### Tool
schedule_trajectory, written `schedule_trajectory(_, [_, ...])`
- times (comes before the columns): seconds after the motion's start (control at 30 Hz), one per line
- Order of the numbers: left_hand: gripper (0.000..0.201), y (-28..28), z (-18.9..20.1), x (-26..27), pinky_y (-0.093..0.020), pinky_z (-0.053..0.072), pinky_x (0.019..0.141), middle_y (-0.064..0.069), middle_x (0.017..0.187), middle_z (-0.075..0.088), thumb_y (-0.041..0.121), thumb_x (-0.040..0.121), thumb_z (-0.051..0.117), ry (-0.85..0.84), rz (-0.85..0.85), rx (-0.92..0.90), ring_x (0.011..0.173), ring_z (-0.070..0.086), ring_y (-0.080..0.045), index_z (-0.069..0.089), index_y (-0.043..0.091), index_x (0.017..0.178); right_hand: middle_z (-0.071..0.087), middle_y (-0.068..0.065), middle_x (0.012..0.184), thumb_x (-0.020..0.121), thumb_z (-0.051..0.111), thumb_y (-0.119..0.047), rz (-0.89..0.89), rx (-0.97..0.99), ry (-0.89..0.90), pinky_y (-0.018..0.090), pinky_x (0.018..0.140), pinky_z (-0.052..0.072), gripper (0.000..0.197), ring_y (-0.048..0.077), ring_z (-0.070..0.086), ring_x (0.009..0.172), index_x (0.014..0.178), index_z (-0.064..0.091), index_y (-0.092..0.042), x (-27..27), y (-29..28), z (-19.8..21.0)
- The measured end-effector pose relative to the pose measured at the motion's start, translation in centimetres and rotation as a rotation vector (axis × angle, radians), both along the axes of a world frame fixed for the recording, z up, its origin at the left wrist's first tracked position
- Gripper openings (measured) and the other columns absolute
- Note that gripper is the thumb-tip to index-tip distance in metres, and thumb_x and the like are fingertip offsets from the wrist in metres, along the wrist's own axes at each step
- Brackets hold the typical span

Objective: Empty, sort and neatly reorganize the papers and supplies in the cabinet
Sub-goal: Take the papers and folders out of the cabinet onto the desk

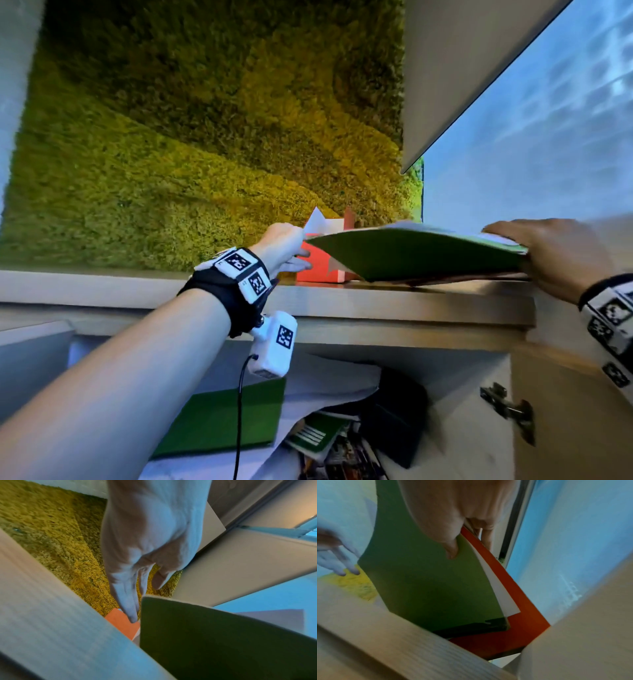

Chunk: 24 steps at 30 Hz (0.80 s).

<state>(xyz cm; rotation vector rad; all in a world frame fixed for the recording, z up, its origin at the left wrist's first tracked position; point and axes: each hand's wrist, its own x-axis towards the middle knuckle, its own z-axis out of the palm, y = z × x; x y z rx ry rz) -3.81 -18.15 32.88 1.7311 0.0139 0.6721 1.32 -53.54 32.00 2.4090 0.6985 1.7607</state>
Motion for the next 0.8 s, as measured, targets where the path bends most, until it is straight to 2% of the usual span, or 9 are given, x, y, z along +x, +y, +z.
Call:
schedule_trajectory(0.13, [0.028,0.7,-1.4,1.7,-0.034,0.056,0.076,-0.014,0.103,0.065,0.015,0.094,0.048,0.063,0.168,0.239,0.086,0.067,-0.031,0.055,0.002,0.118,0.070,-0.003,0.109,0.088,0.057,-0.016,-0.220,-0.132,0.118,0.032,0.068,0.046,0.040,0.028,0.065,0.093,0.122,0.056,-0.037,0.9,4.2,-0.5])
schedule_trajectory(0.17, [0.027,1.1,-1.8,2.1,-0.039,0.057,0.083,-0.015,0.102,0.068,0.018,0.090,0.052,0.061,0.215,0.297,0.088,0.069,-0.032,0.059,0.001,0.110,0.069,-0.002,0.111,0.089,0.054,-0.017,-0.238,-0.138,0.147,0.032,0.070,0.046,0.041,0.028,0.064,0.096,0.124,0.054,-0.038,1.2,5.3,-0.6])
schedule_trajectory(0.23, [0.029,2.1,-2.3,2.6,-0.039,0.055,0.085,-0.020,0.102,0.070,0.021,0.084,0.057,0.048,0.315,0.385,0.096,0.068,-0.035,0.065,0.000,0.102,0.069,0.003,0.109,0.087,0.051,-0.012,-0.197,-0.101,0.169,0.034,0.071,0.047,0.043,0.031,0.063,0.094,0.122,0.055,-0.036,1.9,7.2,-0.7])
schedule_trajectory(0.33, [0.037,3.3,-2.9,2.9,-0.035,0.048,0.075,-0.025,0.111,0.066,0.023,0.083,0.061,0.052,0.445,0.470,0.104,0.061,-0.039,0.065,-0.004,0.107,0.069,0.010,0.099,0.084,0.050,-0.006,-0.087,-0.097,0.223,0.036,0.070,0.048,0.040,0.033,0.063,0.090,0.113,0.060,-0.032,3.2,10.3,-1.0])
schedule_trajectory(0.43, [0.059,4.4,-3.5,2.9,-0.038,0.043,0.095,-0.024,0.131,0.048,0.021,0.078,0.067,0.020,0.602,0.480,0.120,0.049,-0.038,0.047,-0.005,0.127,0.065,0.016,0.100,0.085,0.049,-0.001,0.081,-0.143,0.352,0.038,0.079,0.049,0.032,0.036,0.061,0.096,0.108,0.061,-0.020,4.5,14.5,-2.0])
schedule_trajectory(0.5, [0.071,5.5,-4.1,2.6,-0.043,0.039,0.103,-0.020,0.136,0.034,0.015,0.073,0.072,-0.037,0.714,0.491,0.125,0.041,-0.038,0.035,-0.002,0.131,0.055,0.017,0.105,0.084,0.052,-0.001,0.151,-0.129,0.372,0.039,0.081,0.048,0.030,0.036,0.055,0.099,0.109,0.058,-0.016,5.9,17.2,-2.3])
schedule_trajectory(0.63, [0.050,8.1,-4.7,2.6,-0.044,0.041,0.100,-0.007,0.125,0.041,0.017,0.075,0.072,-0.133,0.661,0.751,0.118,0.044,-0.029,0.053,0.019,0.121,0.040,0.013,0.102,0.078,0.062,-0.005,0.024,-0.008,0.197,0.040,0.064,0.046,0.038,0.034,0.051,0.085,0.109,0.043,-0.017,6.1,20.4,-1.7])
schedule_trajectory(0.73, [0.014,9.0,-4.6,2.9,-0.034,0.041,0.085,-0.002,0.096,0.050,0.025,0.079,0.075,-0.238,0.599,0.868,0.103,0.051,-0.027,0.070,0.028,0.092,0.049,0.009,0.095,0.074,0.062,-0.005,0.204,0.069,0.232,0.039,0.068,0.044,0.036,0.035,0.055,0.082,0.100,0.041,-0.018,5.8,21.5,-2.0])
schedule_trajectory(0.8, [0.014,9.2,-4.8,3.1,-0.032,0.040,0.078,0.001,0.087,0.049,0.020,0.078,0.072,-0.314,0.589,0.878,0.093,0.053,-0.026,0.069,0.029,0.087,0.057,0.004,0.095,0.078,0.061,-0.009,0.366,0.135,0.299,0.035,0.075,0.042,0.022,0.031,0.057,0.089,0.095,0.051,-0.019,6.2,22.1,-2.4])
